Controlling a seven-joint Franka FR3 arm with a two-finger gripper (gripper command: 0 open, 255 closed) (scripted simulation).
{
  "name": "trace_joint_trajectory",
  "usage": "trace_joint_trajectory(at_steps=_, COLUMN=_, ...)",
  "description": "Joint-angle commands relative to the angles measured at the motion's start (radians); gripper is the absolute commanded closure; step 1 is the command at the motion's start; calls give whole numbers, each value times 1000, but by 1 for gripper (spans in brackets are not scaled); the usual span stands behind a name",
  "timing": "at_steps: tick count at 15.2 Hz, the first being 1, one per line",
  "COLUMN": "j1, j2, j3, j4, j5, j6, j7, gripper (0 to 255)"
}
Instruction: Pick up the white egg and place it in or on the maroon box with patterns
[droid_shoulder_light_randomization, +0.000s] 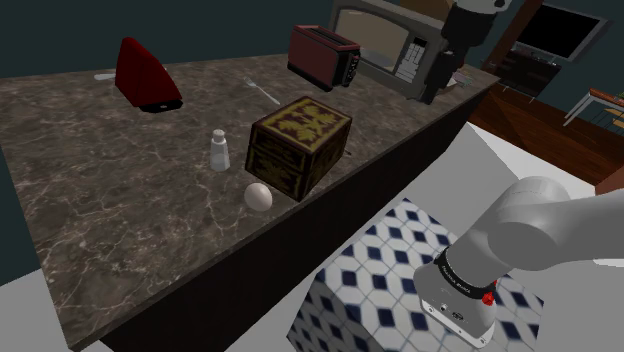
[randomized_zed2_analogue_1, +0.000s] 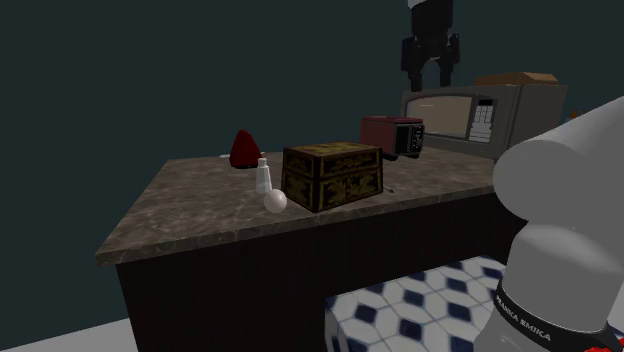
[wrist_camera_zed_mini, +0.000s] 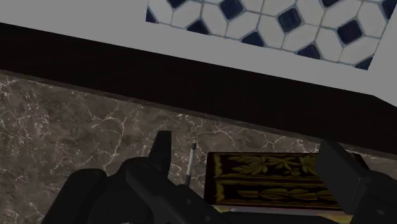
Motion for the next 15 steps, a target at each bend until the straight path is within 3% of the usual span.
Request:
trace_joint_trajectory(at_steps=1, j1=0, j2=0, j3=0, j4=0, j5=0, j6=0, j7=0, gripper=0)
trace_joint_trajectory(at_steps=15, j1=77, j2=209, j3=185, j4=-139, j5=190, j6=379, j7=240, gripper=0)
